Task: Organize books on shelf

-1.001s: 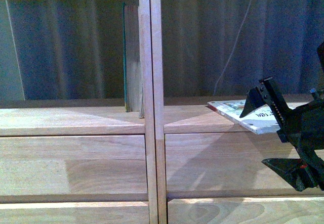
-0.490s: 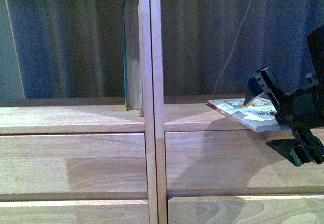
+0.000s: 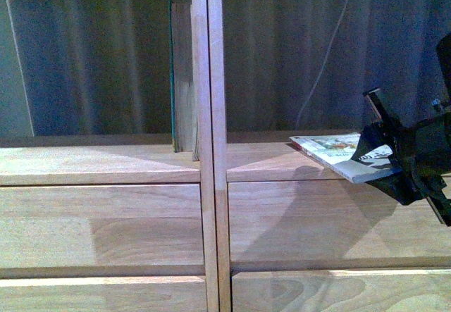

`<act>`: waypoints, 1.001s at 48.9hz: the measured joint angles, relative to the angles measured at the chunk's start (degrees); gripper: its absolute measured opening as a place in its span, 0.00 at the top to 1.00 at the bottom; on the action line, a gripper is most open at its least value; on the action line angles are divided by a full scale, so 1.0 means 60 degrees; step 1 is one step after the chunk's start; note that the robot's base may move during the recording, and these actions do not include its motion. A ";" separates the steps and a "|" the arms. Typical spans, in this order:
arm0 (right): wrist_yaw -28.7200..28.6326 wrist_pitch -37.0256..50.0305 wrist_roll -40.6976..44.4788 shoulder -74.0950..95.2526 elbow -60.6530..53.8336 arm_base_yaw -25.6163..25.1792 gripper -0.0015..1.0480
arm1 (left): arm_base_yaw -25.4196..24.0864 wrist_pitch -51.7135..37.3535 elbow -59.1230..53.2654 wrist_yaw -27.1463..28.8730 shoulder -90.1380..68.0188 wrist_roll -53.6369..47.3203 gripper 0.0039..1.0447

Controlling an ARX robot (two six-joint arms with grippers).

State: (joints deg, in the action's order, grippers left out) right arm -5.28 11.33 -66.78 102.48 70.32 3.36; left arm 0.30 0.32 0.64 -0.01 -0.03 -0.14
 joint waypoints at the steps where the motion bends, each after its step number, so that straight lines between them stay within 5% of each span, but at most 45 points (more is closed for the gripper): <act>1: -0.0029 0.0000 -0.0047 -0.0011 -0.0007 -0.0007 0.69 | 0.0000 0.0000 0.0000 0.0000 0.0000 0.0004 0.07; 11: -0.0404 0.0175 0.0186 -0.0816 -0.0404 -0.0211 0.93 | 0.0000 0.0000 0.0000 0.0004 0.0000 0.0004 0.07; 49: -0.2845 0.0153 0.1679 -0.5708 -0.2732 -0.0466 0.93 | 0.0000 0.0000 0.0000 0.0000 0.0000 0.0004 0.07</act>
State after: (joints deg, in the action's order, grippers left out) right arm -22.35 12.25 -56.71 68.23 53.93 0.56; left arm 0.30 0.32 0.64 -0.01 -0.03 -0.12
